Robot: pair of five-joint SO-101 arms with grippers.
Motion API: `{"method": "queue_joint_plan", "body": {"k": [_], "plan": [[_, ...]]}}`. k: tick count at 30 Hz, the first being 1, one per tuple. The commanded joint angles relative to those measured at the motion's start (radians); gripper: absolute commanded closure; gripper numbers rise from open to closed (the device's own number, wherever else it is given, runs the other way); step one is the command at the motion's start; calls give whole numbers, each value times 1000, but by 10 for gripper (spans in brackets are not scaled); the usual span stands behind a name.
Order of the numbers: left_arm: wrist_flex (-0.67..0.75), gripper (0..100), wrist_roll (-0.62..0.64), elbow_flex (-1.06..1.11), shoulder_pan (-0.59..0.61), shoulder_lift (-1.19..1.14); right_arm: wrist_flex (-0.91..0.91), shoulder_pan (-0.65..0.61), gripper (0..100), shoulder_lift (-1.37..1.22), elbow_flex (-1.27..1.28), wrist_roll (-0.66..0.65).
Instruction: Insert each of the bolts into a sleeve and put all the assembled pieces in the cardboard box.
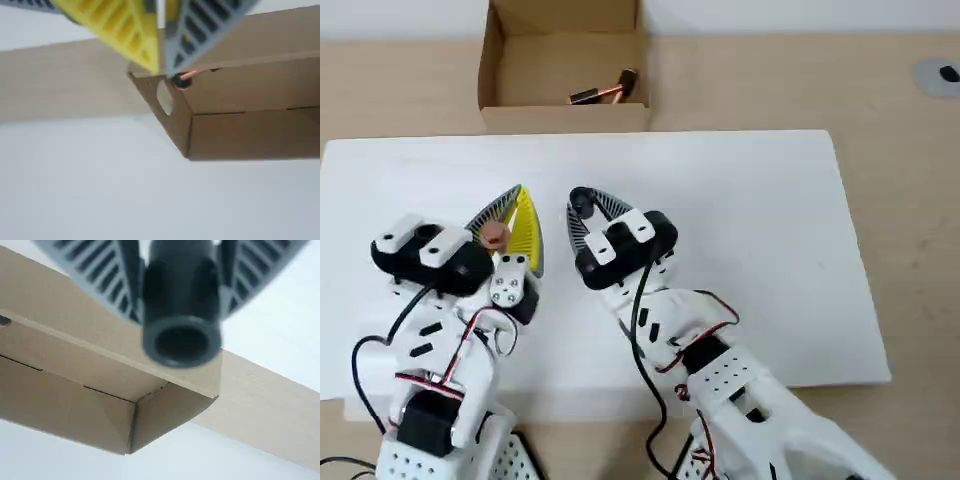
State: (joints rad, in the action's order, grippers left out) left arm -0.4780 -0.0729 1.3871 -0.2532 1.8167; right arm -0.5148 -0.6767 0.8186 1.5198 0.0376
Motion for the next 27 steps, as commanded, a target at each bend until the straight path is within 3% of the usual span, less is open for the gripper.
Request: {"method": "queue_joint_plan", "body": {"k": [1,10,15,21,27], "plan": [[20,995,8,-25,29,5,-2,15,989,36,-67,8],[55,995,-9,-8,176,5,-2,16,989,36,-67,8],[8,995,-17,126,284,5,0,16,989,59,-67,8],[-175,995,-12,155,210,-39,60,16,989,68,-68,8],[-299,995,21,52,196,-280,63,27,989,68,-76,8]]}}
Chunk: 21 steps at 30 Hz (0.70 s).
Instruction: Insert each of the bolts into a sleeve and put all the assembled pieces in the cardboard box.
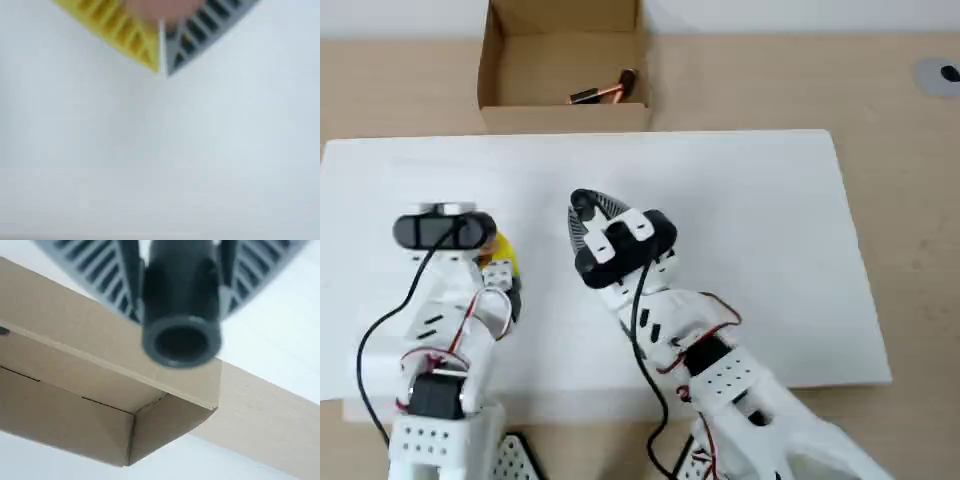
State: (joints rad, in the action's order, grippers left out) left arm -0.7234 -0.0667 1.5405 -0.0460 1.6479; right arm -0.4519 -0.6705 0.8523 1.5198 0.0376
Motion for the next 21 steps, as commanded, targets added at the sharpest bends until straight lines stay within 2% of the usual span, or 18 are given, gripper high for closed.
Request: {"method": "queue_joint_plan", "body": {"k": [1,6,9,14,21], "plan": [[-81,995,31,-153,-11,-179,0,21,989,35,-76,6],[-239,995,101,-511,2,-638,8,21,989,33,-82,3],[-316,995,149,-700,52,-909,66,42,989,33,-108,6],[-245,995,157,-790,101,-1193,83,87,989,35,-128,8],[-164,995,158,-769,92,-1343,83,85,989,36,-142,8]]}}
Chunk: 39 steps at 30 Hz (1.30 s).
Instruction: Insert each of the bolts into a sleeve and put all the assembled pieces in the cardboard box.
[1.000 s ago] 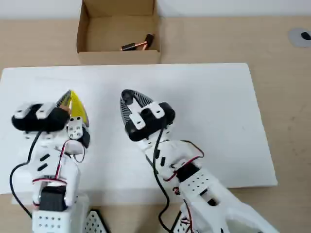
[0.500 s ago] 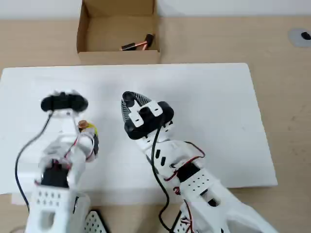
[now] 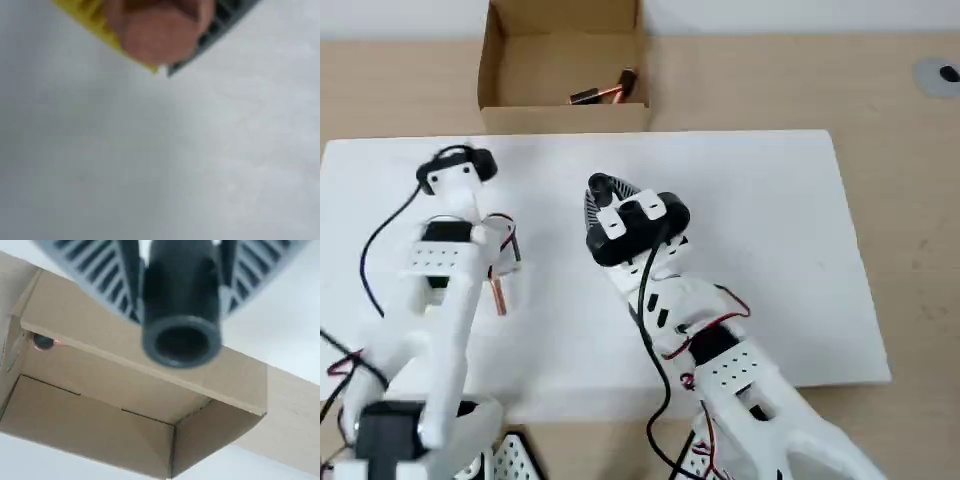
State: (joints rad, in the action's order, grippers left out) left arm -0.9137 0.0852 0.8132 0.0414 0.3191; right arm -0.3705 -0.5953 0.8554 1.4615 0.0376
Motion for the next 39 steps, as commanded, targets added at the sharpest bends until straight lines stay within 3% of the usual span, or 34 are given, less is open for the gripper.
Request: {"method": "queue_joint_plan", "body": {"k": [1,7,13,24,30,39], "plan": [[29,995,6,-41,5,-15,2,10,989,33,-88,8],[25,982,9,-94,5,-15,3,10,989,33,-88,8],[25,832,84,-97,5,-15,3,12,989,33,-87,8],[23,834,15,-89,0,-25,3,15,989,33,-87,8],[87,895,9,-71,-3,-25,5,15,989,31,-87,8],[87,850,8,-100,-206,-24,64,42,989,31,-93,8]]}}
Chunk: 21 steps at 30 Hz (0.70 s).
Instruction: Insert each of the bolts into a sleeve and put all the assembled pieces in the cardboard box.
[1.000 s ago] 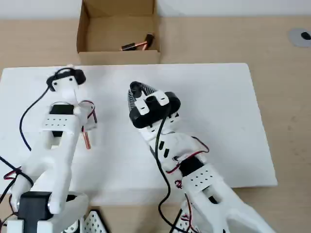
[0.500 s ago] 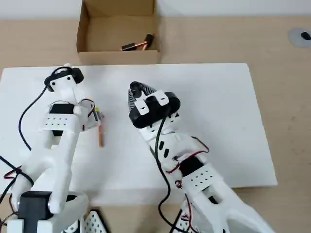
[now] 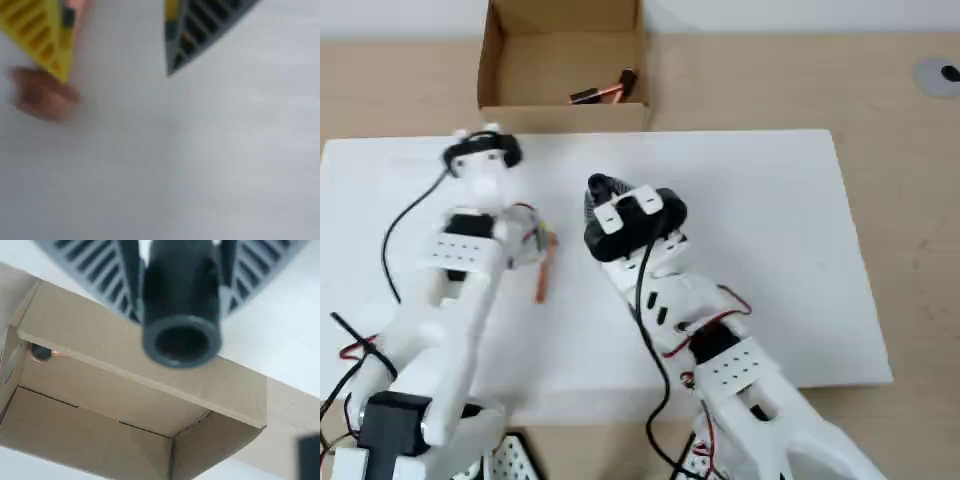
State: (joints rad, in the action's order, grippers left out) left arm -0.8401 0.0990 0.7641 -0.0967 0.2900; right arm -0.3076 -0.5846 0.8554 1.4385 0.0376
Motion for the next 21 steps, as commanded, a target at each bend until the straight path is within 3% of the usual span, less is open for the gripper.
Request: {"method": "queue_joint_plan", "body": {"k": [1,13,21], "plan": [[20,850,-6,-55,-83,4,2,45,989,31,-70,8],[26,853,-55,-61,-101,-96,3,107,989,33,-71,8],[31,853,-51,-135,-25,-266,3,108,989,33,-71,8]]}}
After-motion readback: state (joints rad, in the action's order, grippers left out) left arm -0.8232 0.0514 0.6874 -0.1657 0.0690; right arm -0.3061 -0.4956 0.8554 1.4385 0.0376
